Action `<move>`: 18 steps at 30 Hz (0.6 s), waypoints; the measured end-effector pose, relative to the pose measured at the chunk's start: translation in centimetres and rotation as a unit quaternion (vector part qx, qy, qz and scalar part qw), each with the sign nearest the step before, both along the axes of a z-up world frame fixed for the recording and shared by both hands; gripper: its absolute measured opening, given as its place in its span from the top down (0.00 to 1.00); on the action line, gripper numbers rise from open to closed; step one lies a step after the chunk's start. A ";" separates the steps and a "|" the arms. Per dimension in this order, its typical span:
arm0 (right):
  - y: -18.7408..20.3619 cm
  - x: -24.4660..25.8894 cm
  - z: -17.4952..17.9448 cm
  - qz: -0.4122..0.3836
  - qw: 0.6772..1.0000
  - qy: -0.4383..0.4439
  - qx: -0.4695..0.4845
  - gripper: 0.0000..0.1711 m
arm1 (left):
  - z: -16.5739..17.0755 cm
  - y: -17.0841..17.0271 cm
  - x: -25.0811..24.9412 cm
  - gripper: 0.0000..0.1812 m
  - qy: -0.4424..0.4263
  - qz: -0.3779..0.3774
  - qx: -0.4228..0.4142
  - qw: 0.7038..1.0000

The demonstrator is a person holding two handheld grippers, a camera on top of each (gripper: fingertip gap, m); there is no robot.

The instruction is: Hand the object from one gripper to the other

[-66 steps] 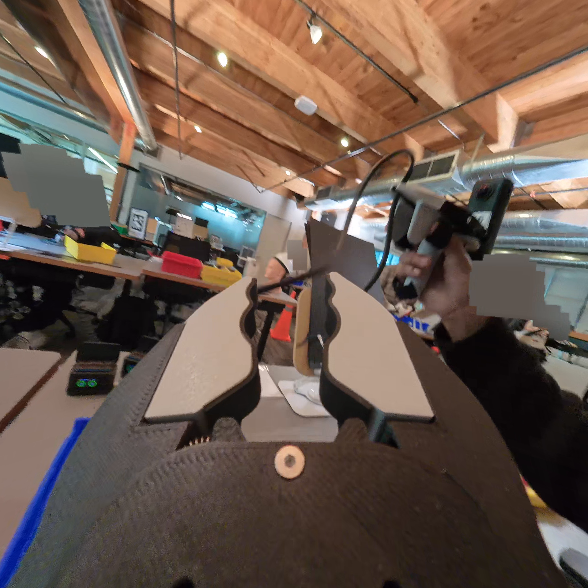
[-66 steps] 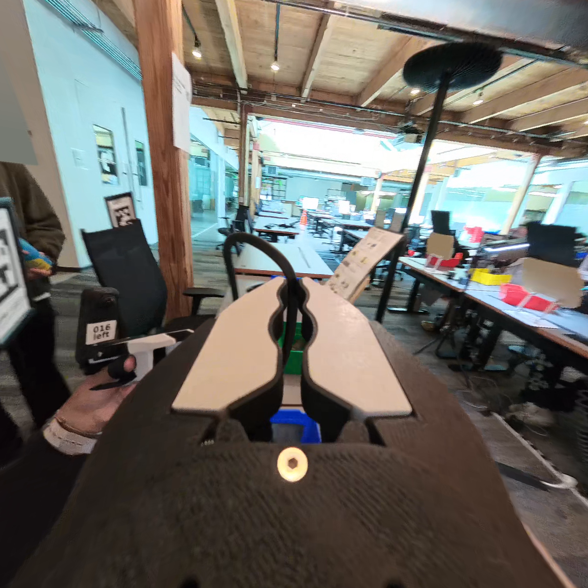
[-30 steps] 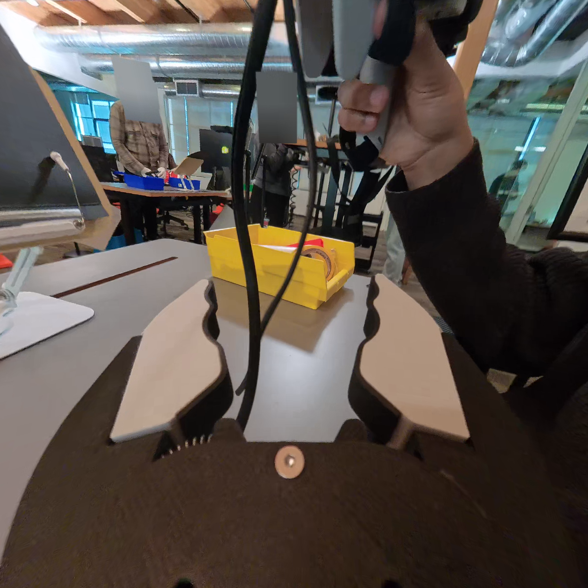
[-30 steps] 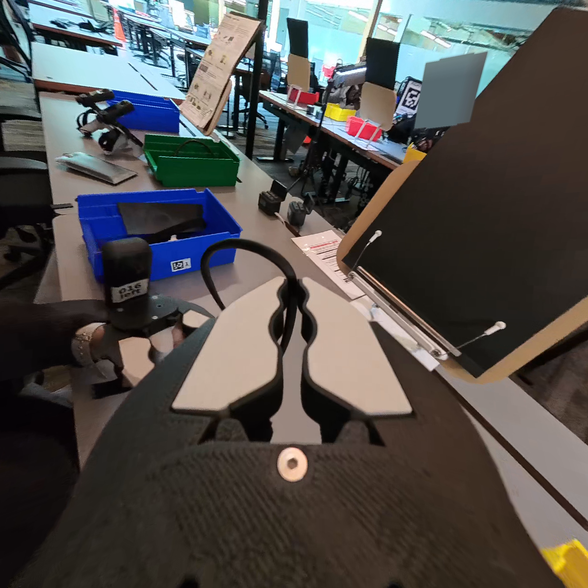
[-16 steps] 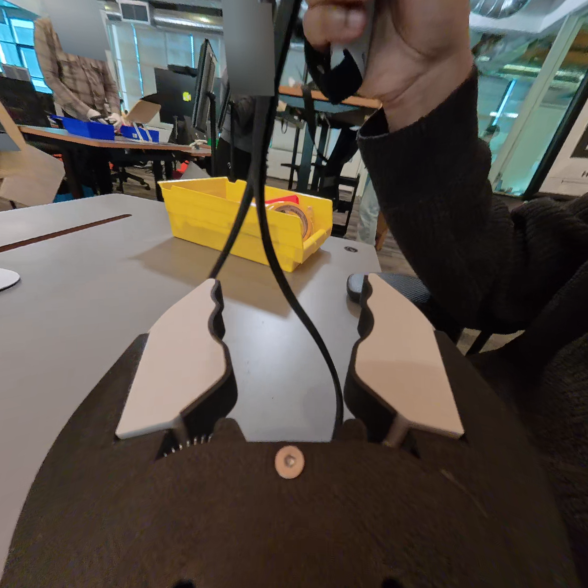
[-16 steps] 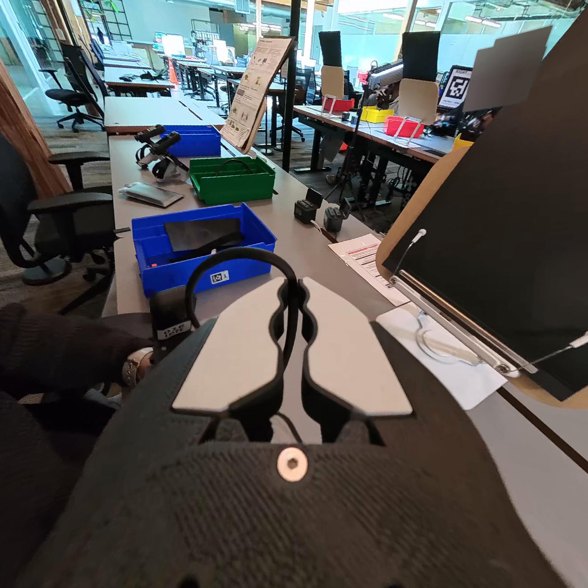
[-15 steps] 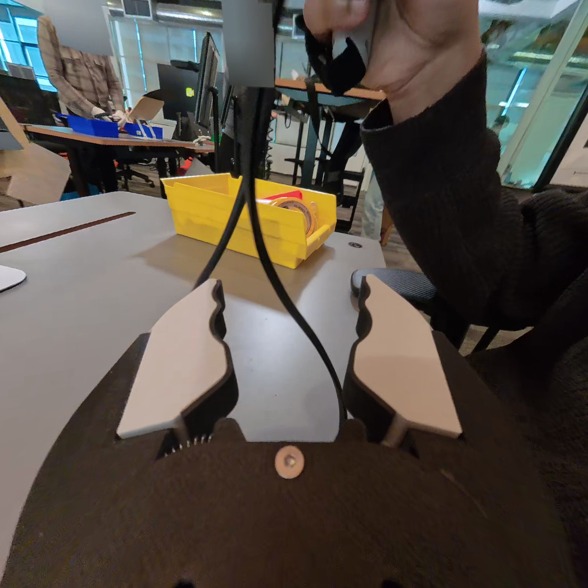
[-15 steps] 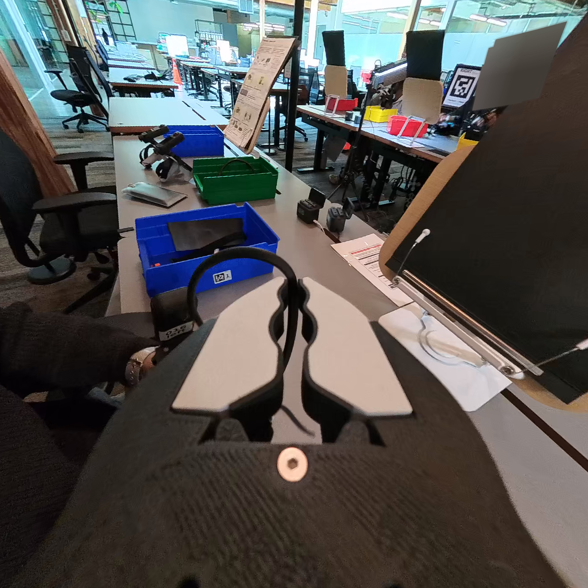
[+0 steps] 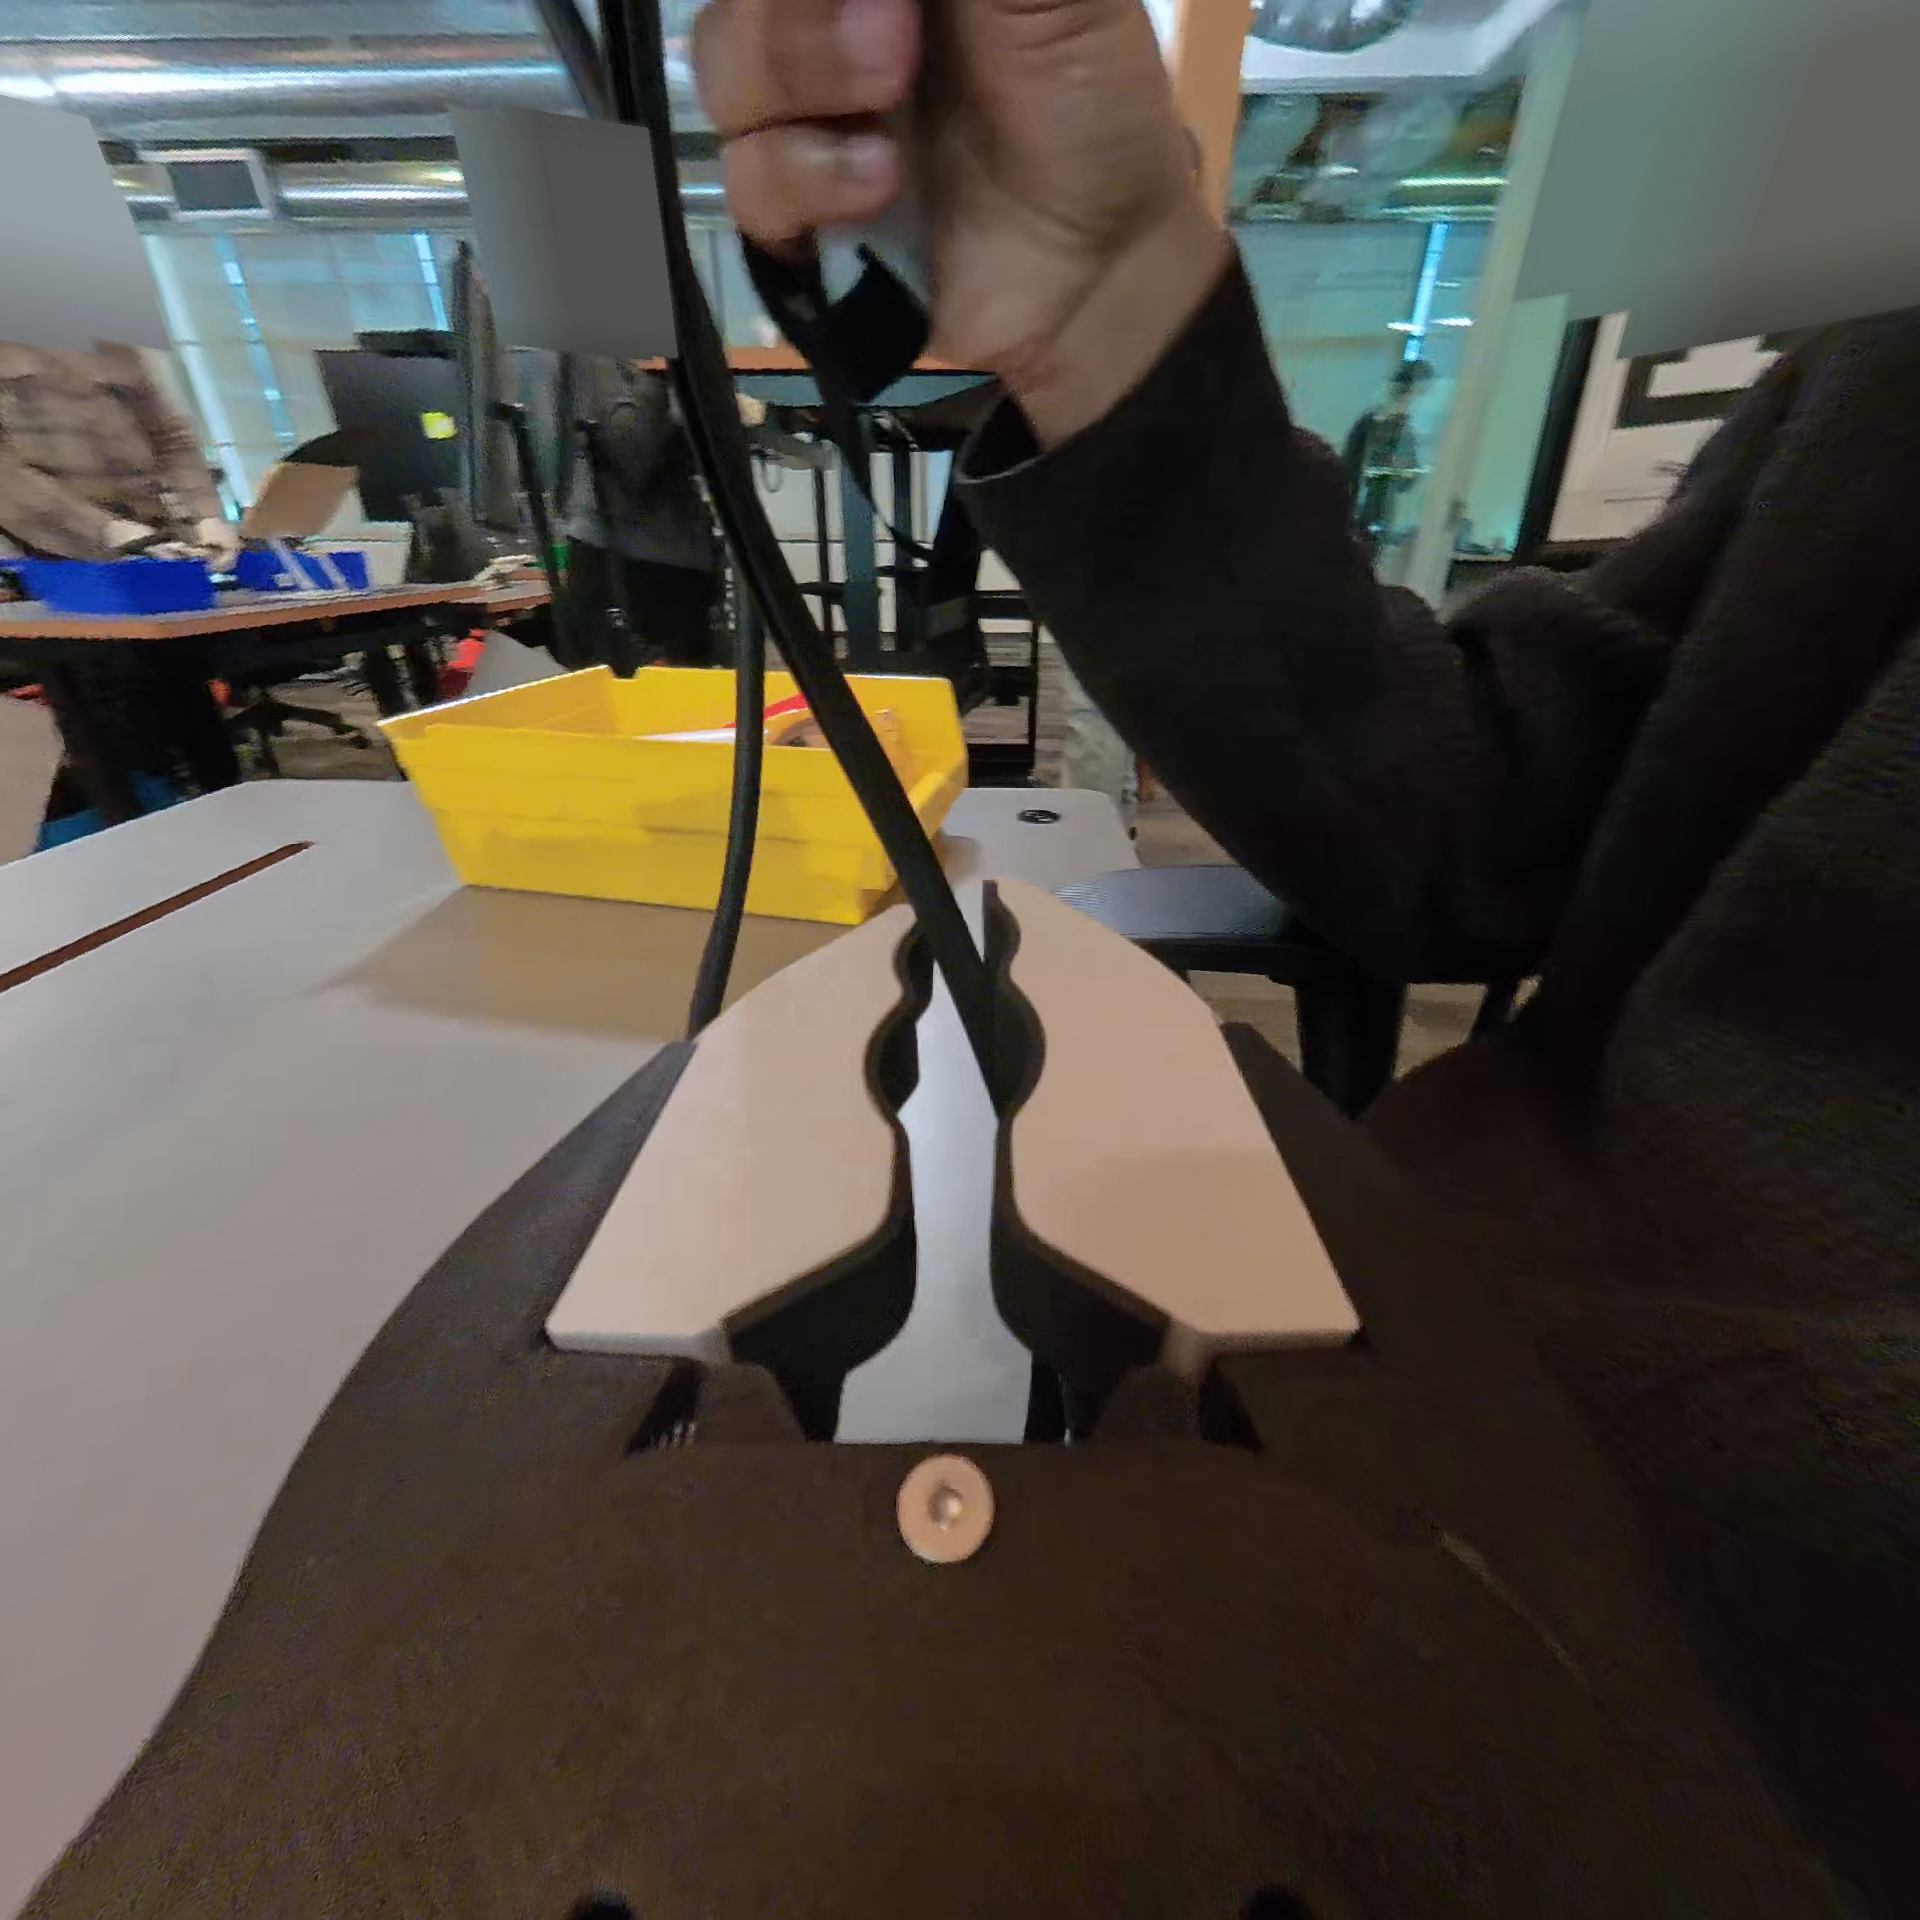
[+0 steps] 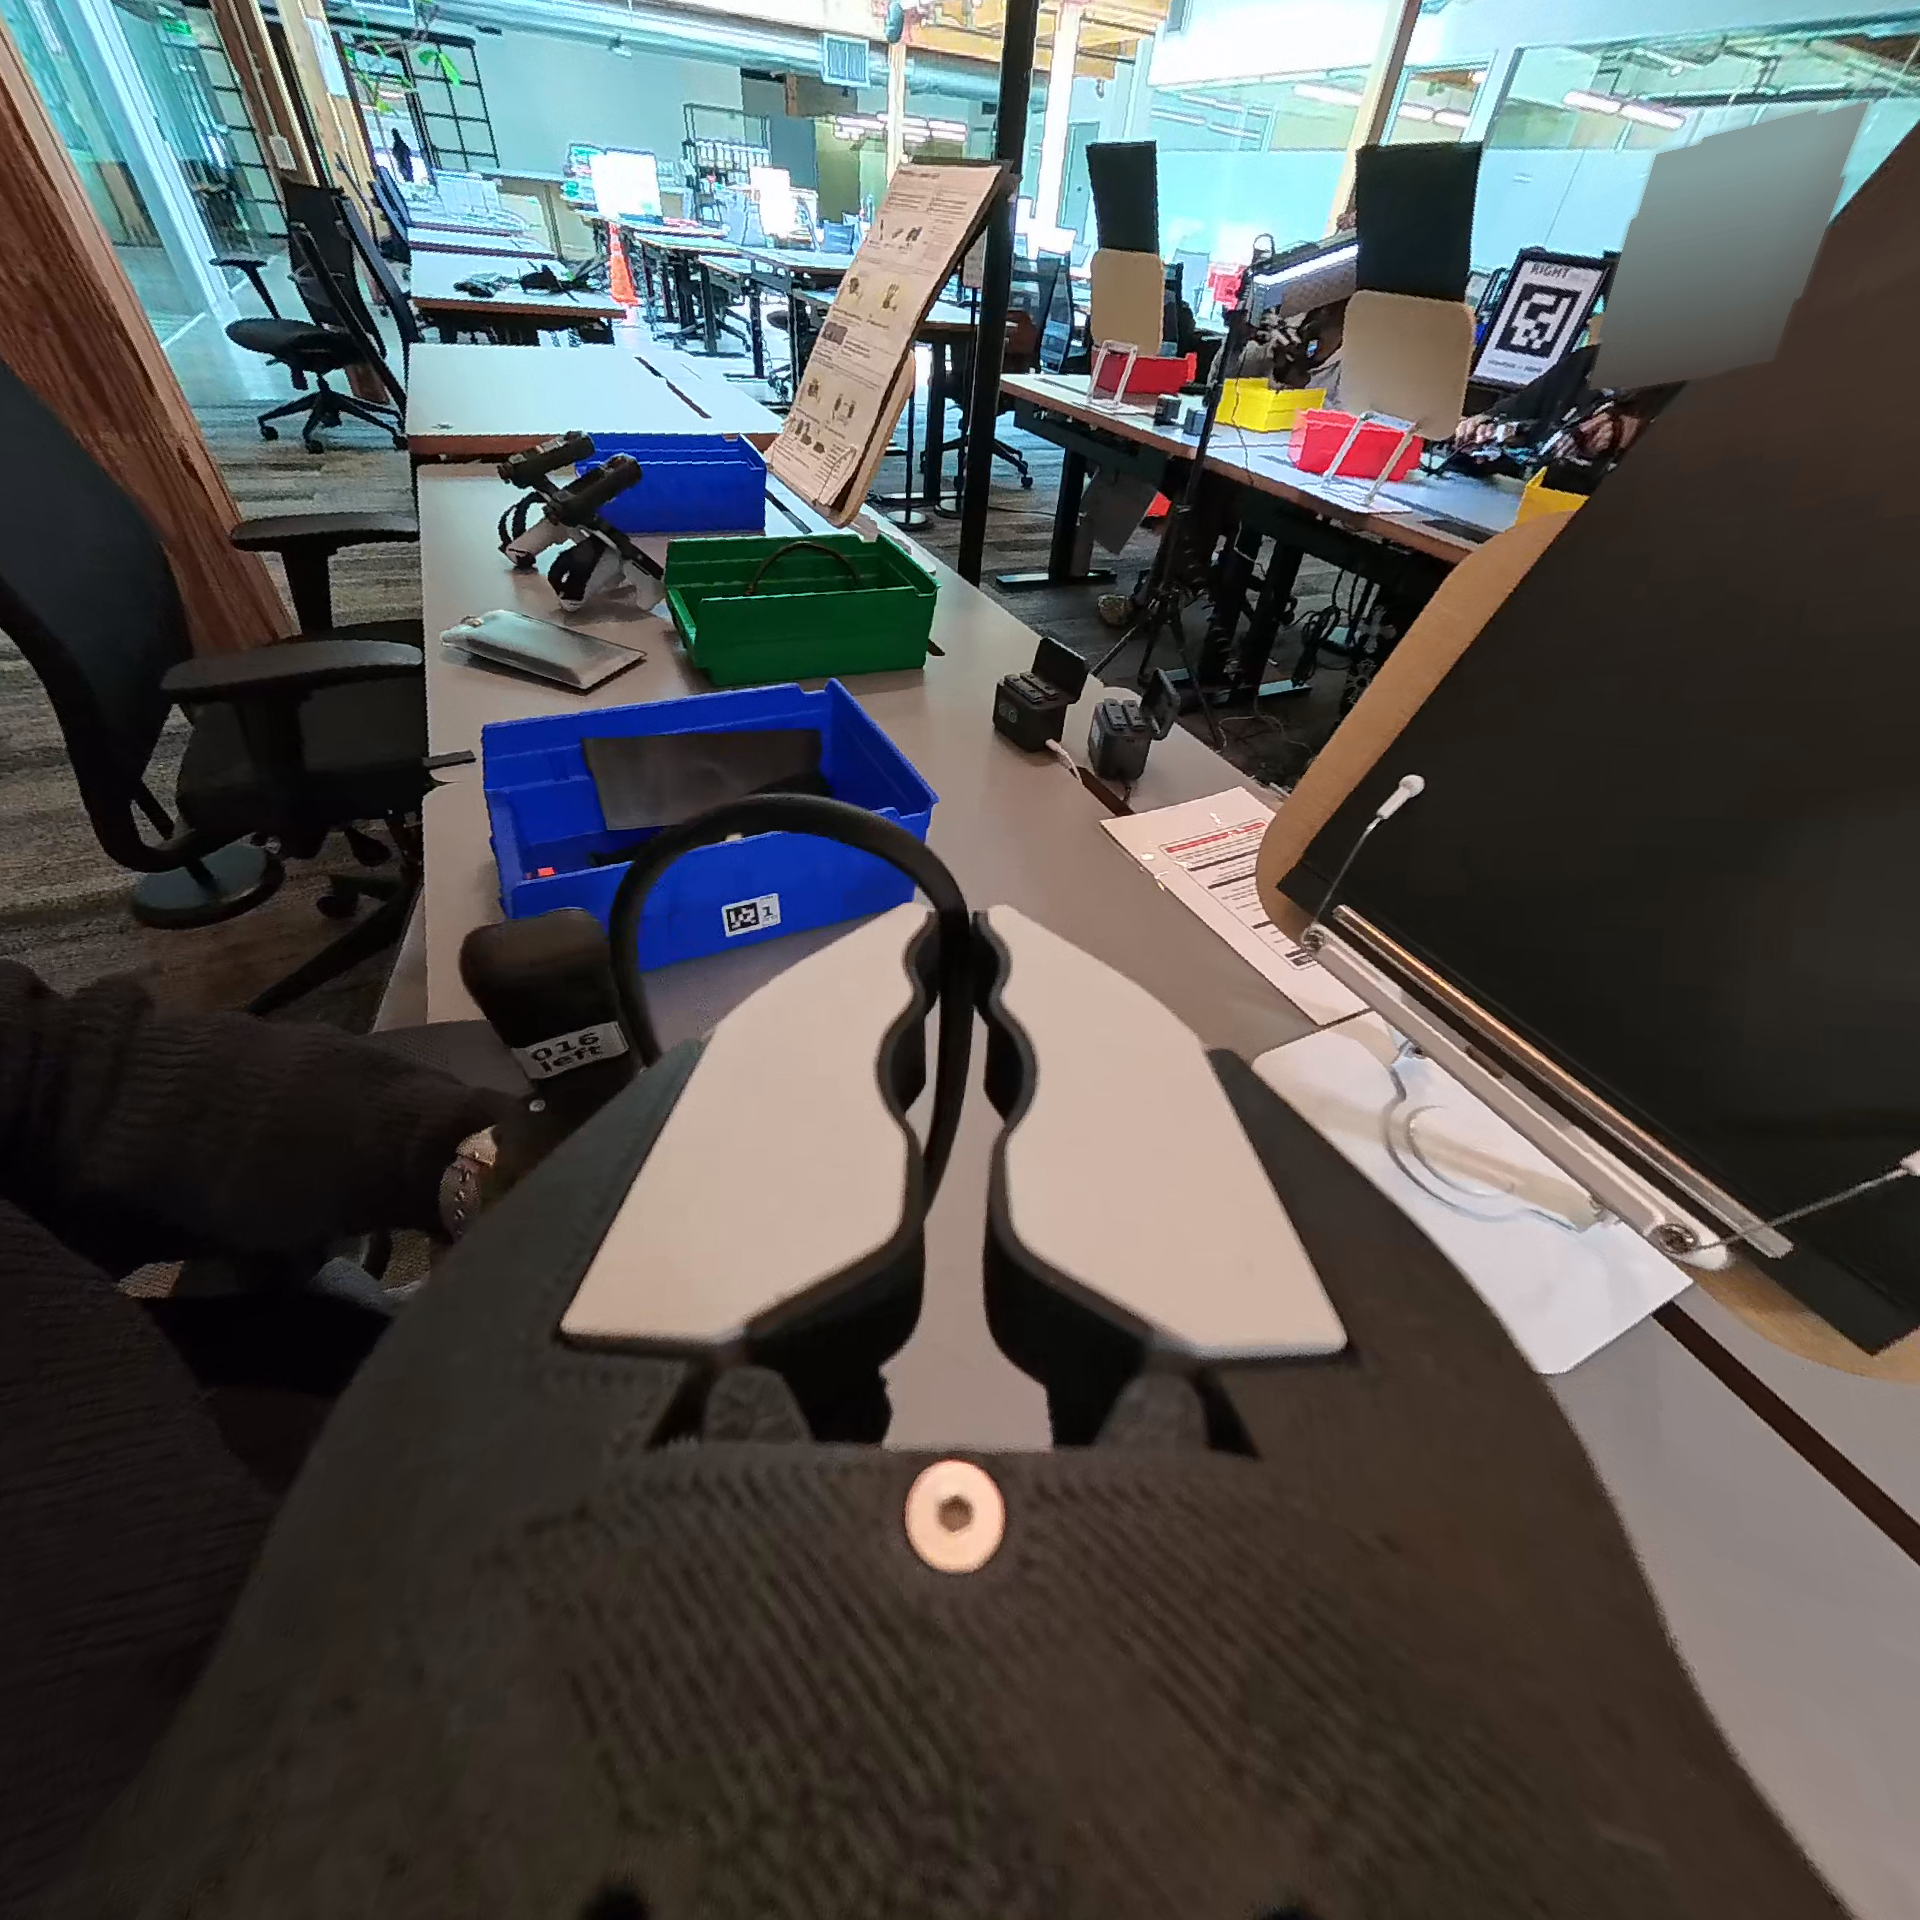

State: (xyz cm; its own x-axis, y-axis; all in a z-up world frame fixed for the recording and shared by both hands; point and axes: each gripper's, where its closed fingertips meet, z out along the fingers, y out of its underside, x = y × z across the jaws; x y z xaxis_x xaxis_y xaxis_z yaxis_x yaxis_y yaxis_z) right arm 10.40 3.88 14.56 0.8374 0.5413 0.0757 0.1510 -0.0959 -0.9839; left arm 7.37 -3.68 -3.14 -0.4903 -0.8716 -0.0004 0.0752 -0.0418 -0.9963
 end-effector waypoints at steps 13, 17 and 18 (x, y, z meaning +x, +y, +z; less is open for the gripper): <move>0.0 -0.5 -0.5 0.018 1.000 0.006 -0.009 0.97 | 1.6 3.1 -0.1 0.84 -0.071 0.096 0.004 0.993; 0.0 -0.8 -0.7 0.022 1.000 0.002 -0.011 0.97 | 1.3 3.8 0.1 0.81 -0.073 0.122 0.023 0.990; 0.0 -1.0 -0.7 0.023 1.000 0.002 -0.011 0.97 | 1.3 3.9 0.2 0.82 -0.075 0.129 0.027 0.988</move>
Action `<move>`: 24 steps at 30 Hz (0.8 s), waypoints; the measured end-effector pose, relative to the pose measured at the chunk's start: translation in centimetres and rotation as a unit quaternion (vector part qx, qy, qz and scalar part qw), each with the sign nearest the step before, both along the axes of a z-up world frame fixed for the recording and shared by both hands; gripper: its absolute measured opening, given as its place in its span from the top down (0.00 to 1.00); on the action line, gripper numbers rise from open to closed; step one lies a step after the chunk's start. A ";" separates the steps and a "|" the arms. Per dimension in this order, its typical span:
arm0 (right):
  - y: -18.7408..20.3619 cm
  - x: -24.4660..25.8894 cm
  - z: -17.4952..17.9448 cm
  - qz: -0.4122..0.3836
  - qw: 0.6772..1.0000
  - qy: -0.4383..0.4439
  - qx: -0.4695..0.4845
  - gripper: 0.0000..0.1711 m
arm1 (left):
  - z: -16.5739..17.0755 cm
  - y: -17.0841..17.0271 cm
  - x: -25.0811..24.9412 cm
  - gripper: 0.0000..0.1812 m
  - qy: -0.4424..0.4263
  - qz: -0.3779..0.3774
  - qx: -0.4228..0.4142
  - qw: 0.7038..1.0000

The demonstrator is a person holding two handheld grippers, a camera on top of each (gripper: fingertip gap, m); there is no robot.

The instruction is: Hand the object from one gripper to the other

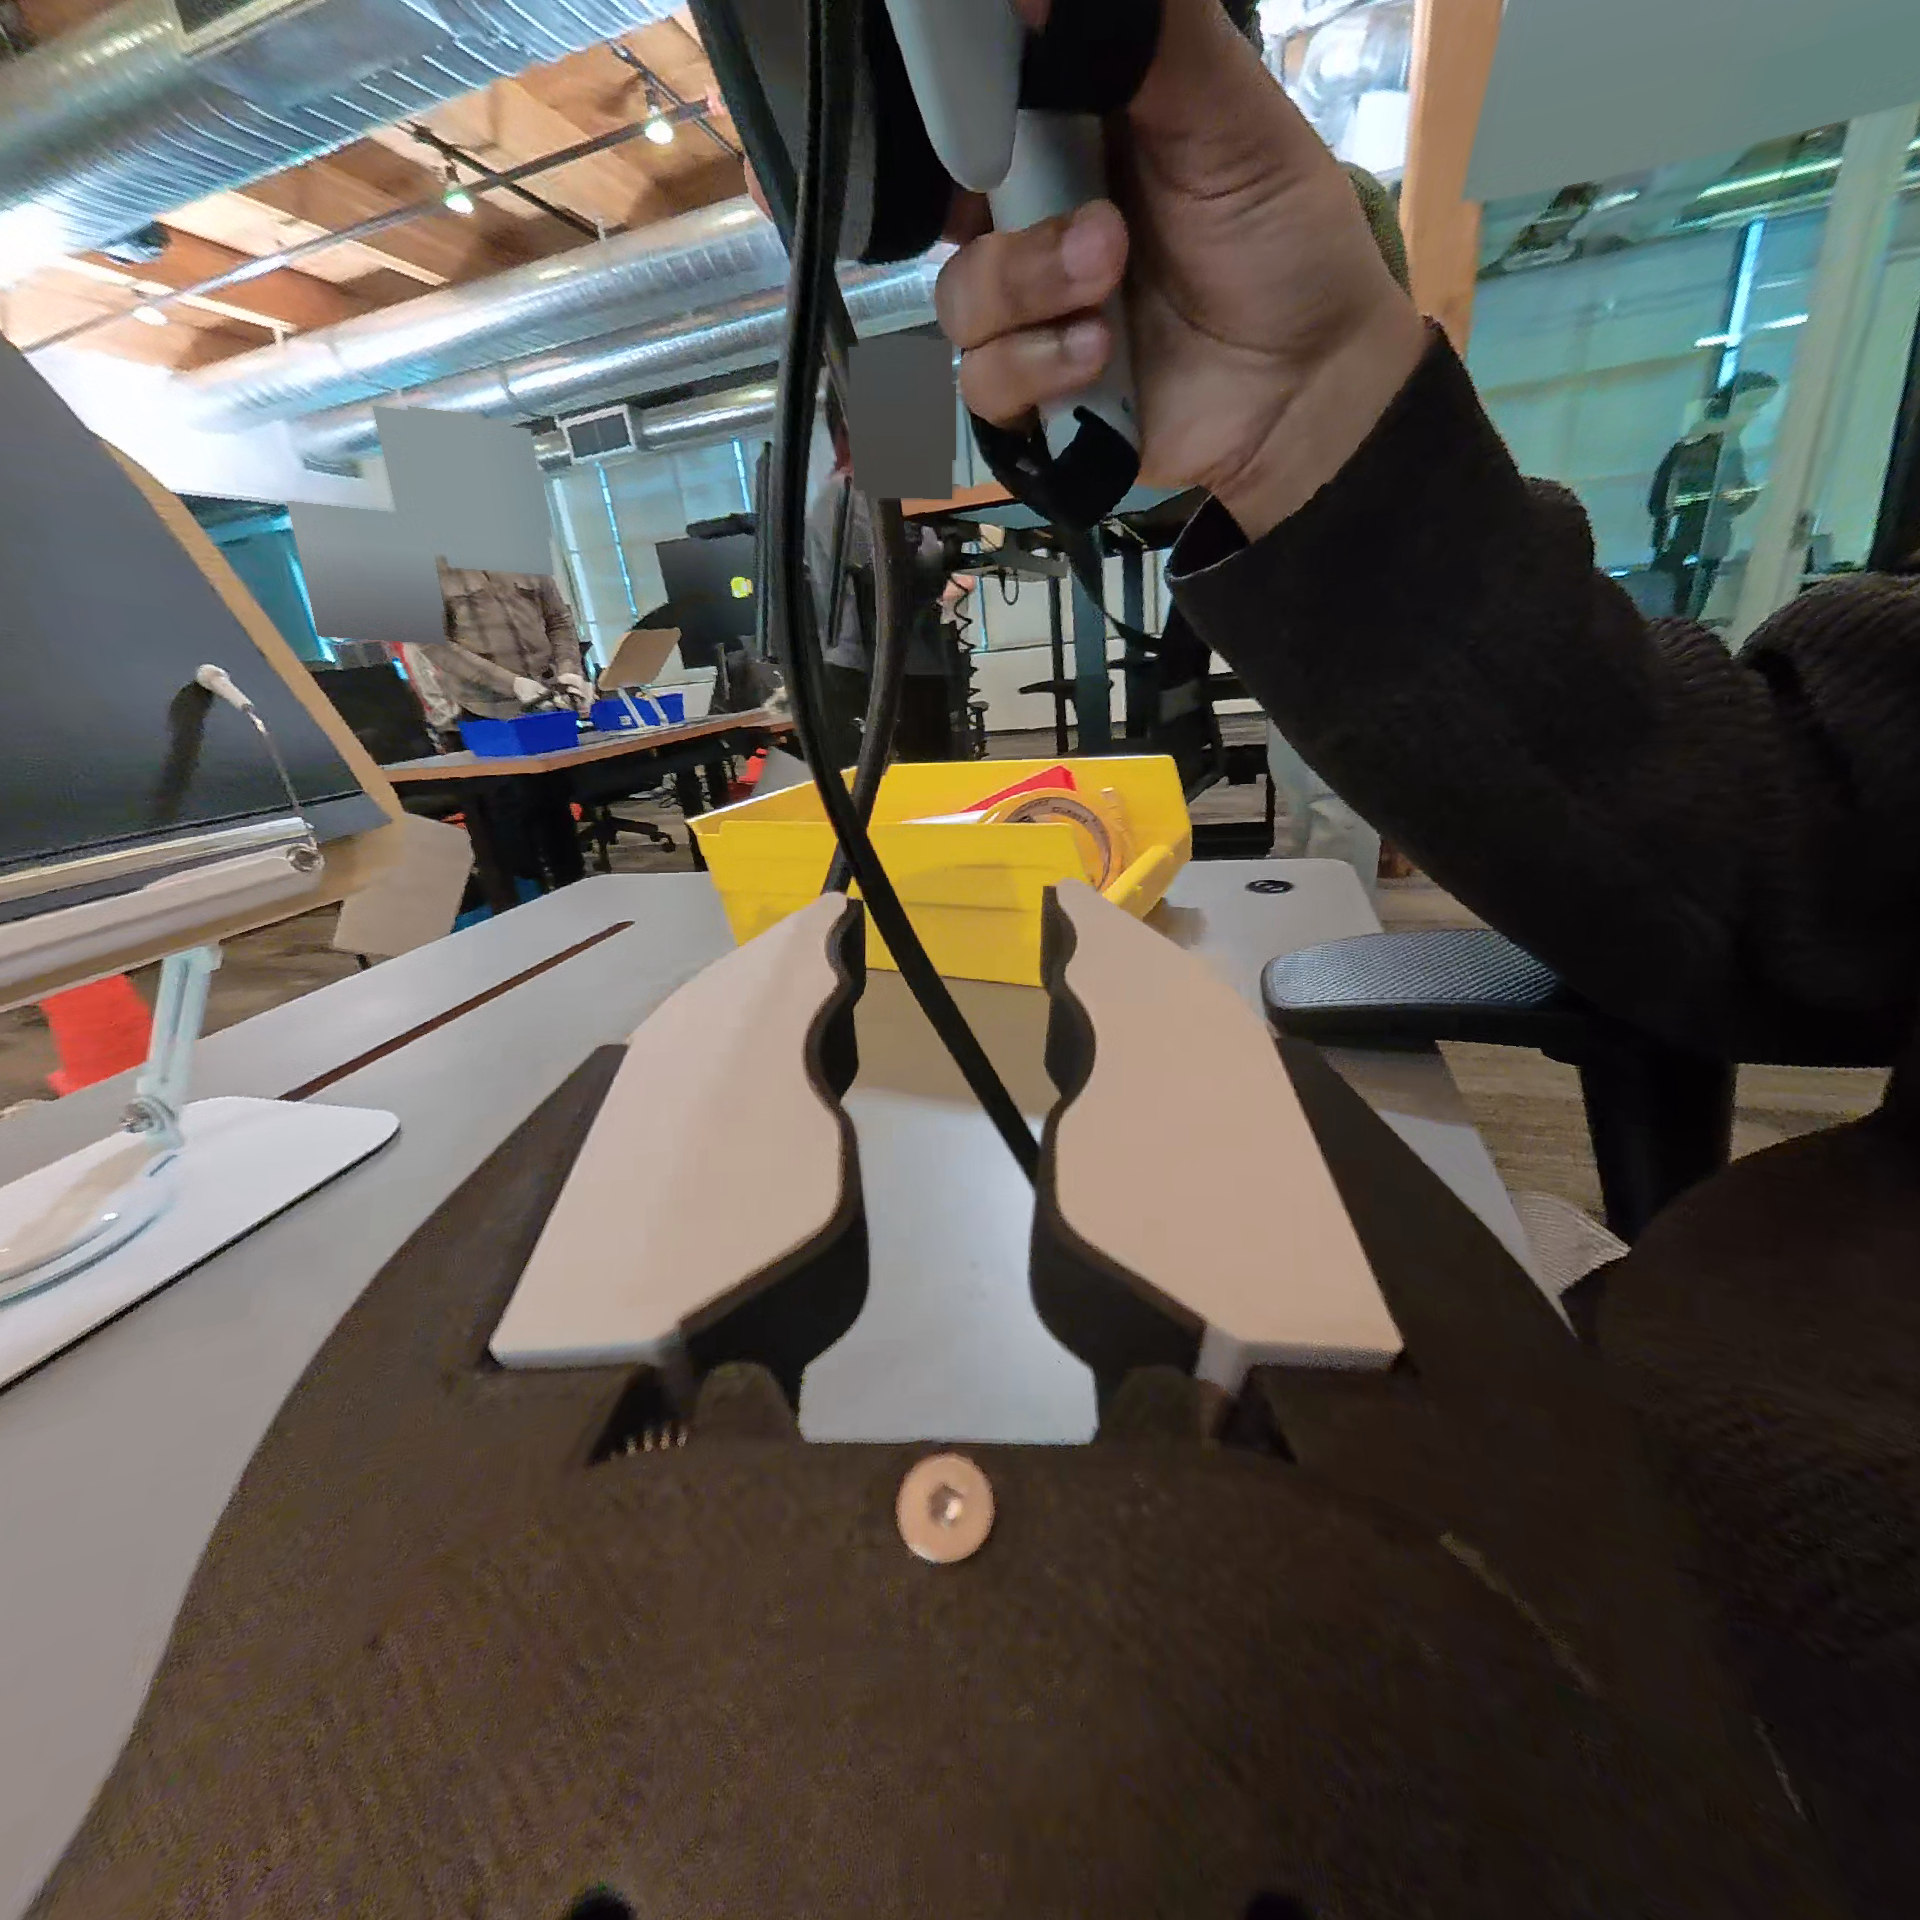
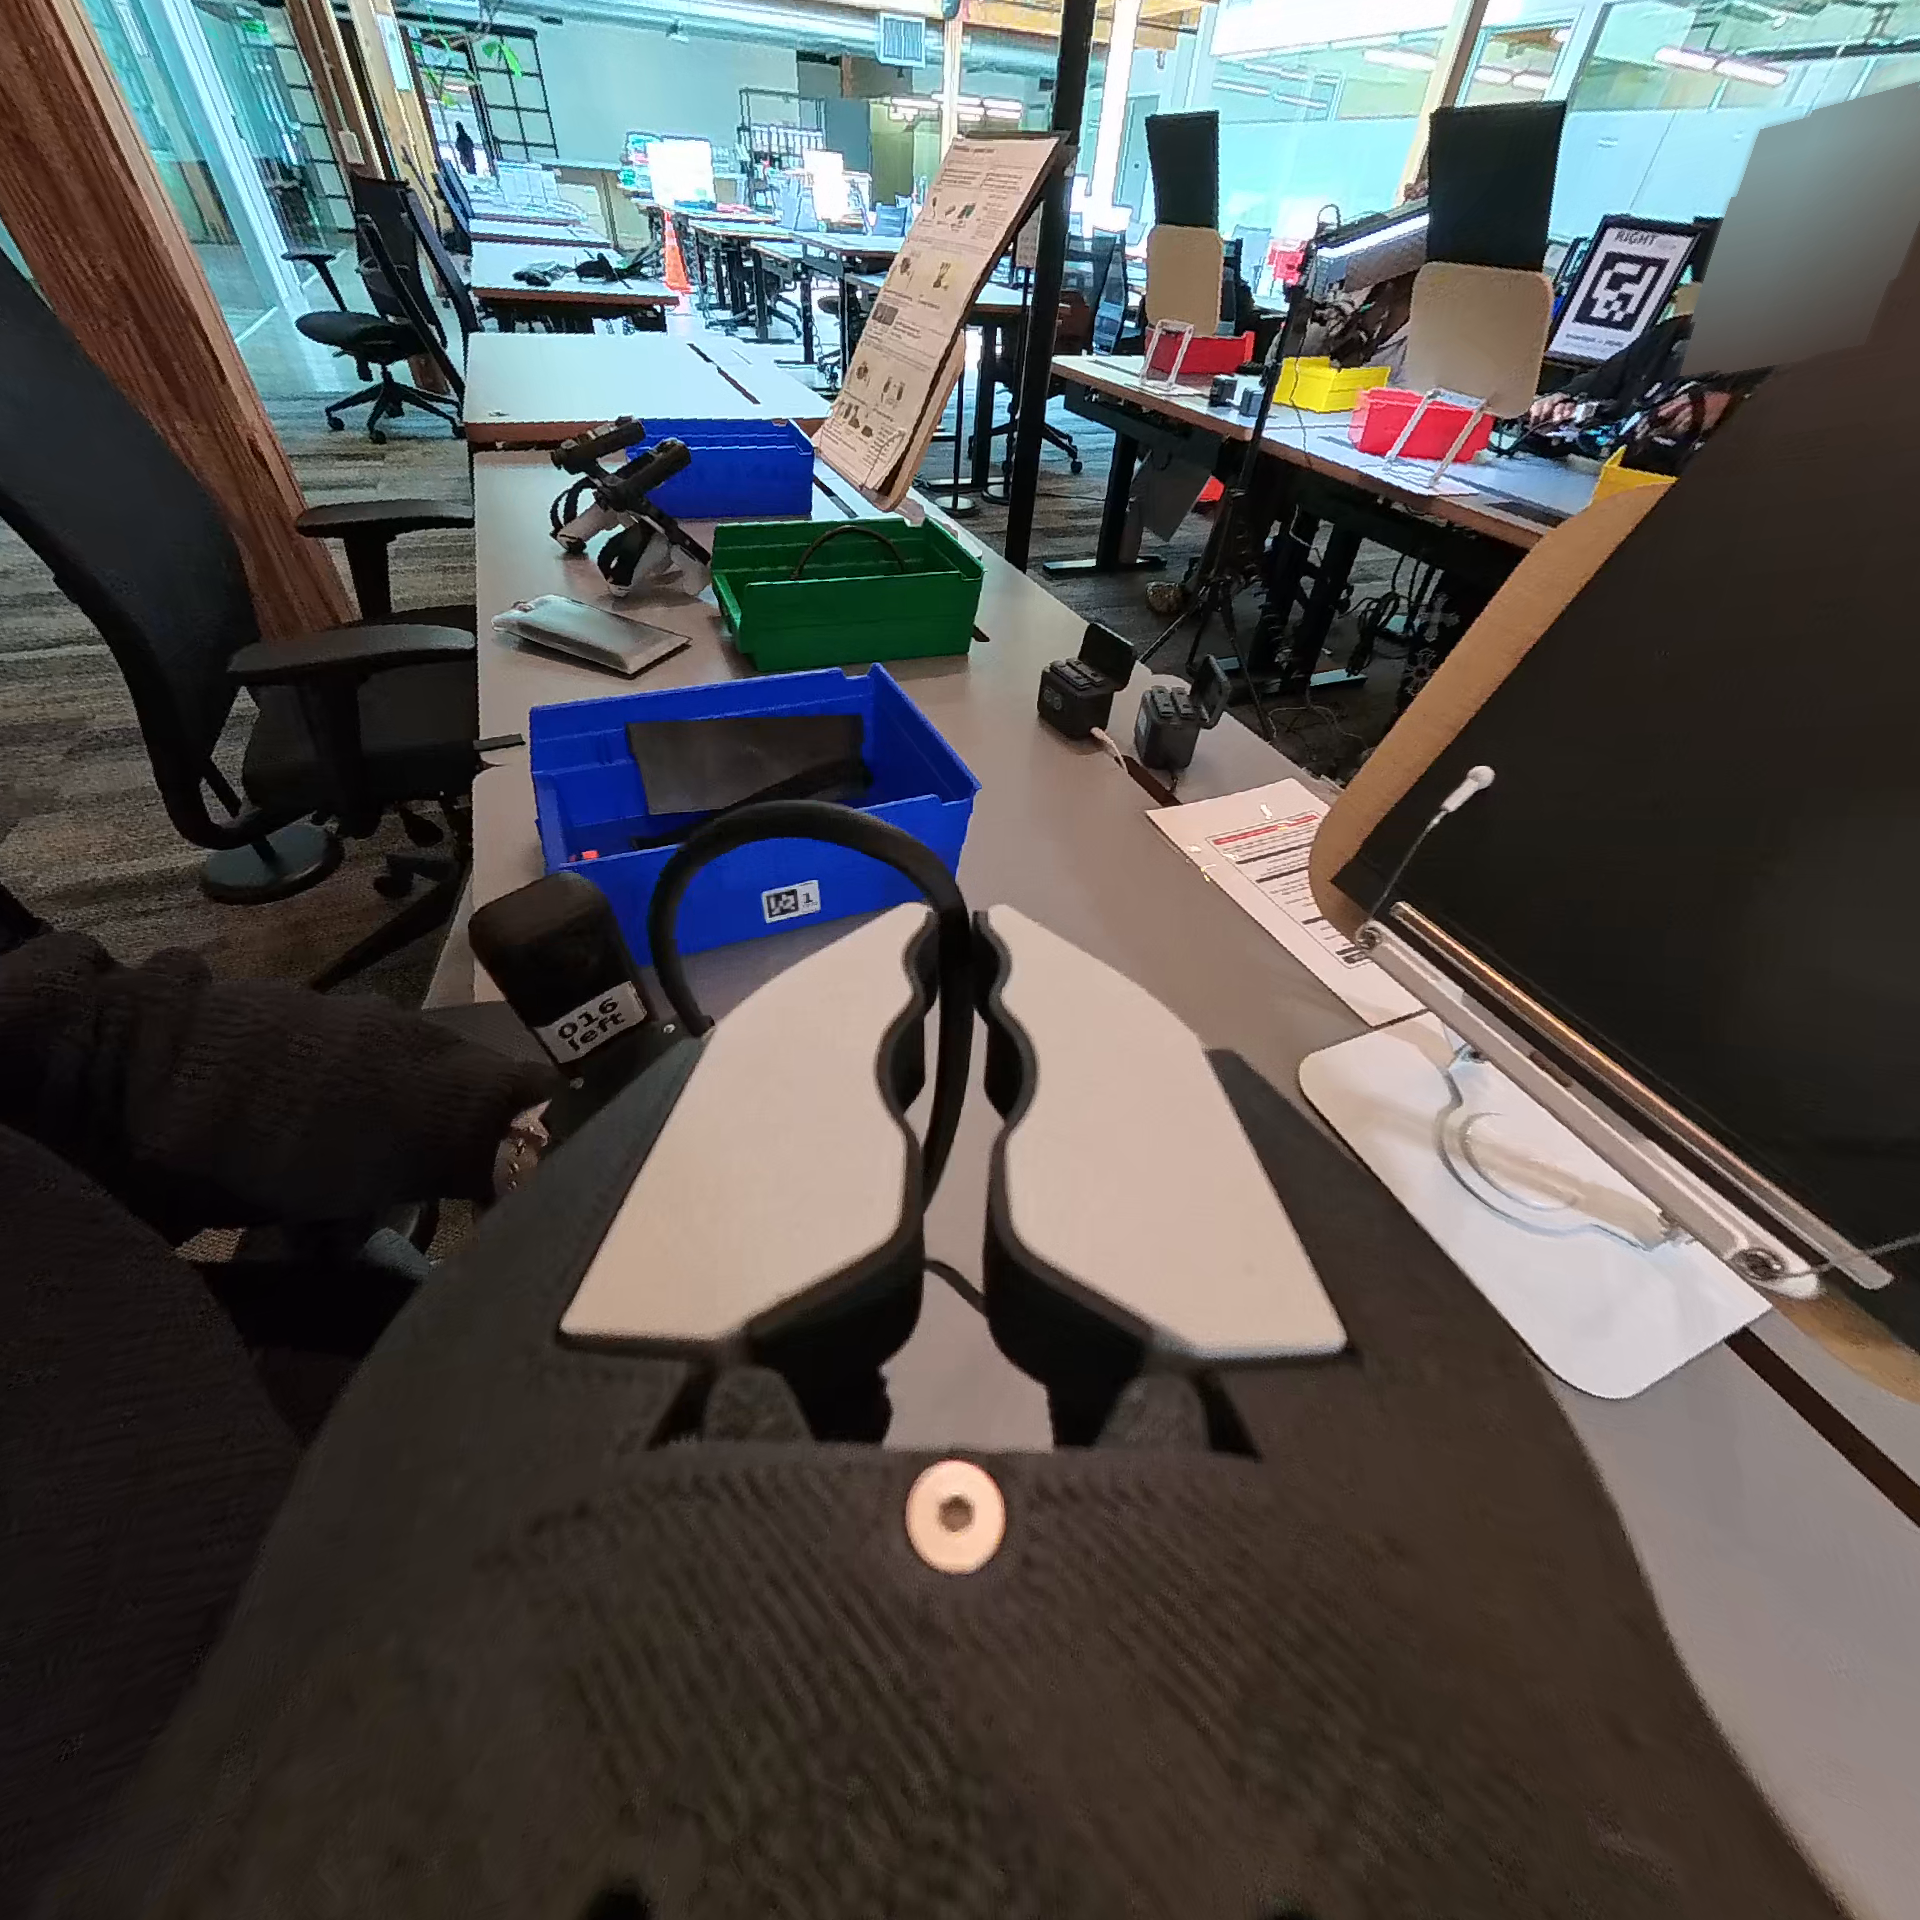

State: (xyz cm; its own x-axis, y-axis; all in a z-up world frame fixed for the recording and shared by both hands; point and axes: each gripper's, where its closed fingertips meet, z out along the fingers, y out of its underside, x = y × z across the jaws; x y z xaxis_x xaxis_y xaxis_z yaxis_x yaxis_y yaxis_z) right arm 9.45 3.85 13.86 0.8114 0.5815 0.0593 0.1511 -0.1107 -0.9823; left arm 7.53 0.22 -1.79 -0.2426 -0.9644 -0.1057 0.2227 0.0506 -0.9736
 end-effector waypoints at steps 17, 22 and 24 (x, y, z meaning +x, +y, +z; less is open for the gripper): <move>-0.2 -0.4 0.4 0.018 1.000 0.016 0.015 0.97 | -1.1 0.0 0.4 0.72 0.033 -0.015 -0.011 0.999; -0.4 -0.9 0.4 0.026 0.999 0.011 0.017 0.97 | -2.7 -1.4 0.9 0.71 0.075 -0.057 -0.013 0.995; -0.4 -1.1 0.3 0.027 0.999 0.008 0.017 0.97 | -3.2 -1.7 1.1 0.77 0.081 -0.048 0.015 0.995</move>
